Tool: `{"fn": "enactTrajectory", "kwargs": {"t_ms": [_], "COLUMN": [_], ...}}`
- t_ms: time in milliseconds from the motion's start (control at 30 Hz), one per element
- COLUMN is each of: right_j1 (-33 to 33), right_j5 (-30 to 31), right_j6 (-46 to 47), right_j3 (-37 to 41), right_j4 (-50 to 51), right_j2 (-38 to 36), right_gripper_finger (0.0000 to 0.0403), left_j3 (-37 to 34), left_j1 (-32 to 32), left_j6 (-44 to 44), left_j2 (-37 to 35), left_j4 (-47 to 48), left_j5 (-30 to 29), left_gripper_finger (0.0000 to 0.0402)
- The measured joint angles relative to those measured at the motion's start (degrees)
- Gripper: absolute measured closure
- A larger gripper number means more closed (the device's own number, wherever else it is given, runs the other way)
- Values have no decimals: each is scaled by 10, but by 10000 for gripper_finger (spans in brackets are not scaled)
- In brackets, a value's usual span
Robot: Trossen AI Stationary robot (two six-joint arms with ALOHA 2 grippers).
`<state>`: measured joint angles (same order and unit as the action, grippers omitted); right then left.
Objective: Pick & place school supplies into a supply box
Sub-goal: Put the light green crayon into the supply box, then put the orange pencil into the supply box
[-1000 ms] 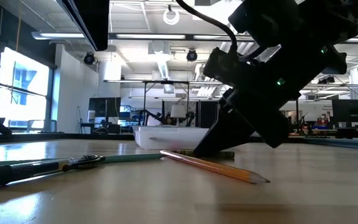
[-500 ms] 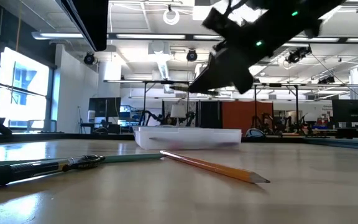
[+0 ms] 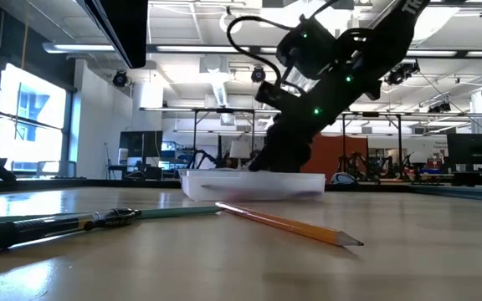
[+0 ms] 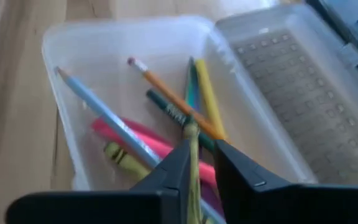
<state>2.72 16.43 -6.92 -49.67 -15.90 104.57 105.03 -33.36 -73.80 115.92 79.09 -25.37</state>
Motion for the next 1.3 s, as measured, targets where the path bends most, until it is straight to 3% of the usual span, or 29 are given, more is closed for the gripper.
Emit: {"fn": "enactTrajectory", "kwargs": {"t_ms": [233, 467, 667, 933, 1300], "right_j1": [-11, -84, -169, -229, -214], "right_j5": [-39, -231, -221, -249, -377], "right_j6": [6, 55, 15, -132, -270], "right_j3": [0, -1, -1, -1, -5], "right_j4": [-38, -75, -80, -63, -65], "right_j2": [0, -2, 5, 20, 28], "right_gripper_finger": [304, 294, 293, 292, 292], "left_j3": [0, 0, 0, 0, 0], "left_j1": [0, 0, 0, 0, 0], "left_j6": [0, 0, 0, 0, 3], "left_j2": [0, 0, 0, 0, 0], "left_j4": [-1, -5, -2, -4, -4], "left_j5": [1, 2, -6, -9, 2], "left_gripper_finger": [341, 341, 341, 341, 341]}}
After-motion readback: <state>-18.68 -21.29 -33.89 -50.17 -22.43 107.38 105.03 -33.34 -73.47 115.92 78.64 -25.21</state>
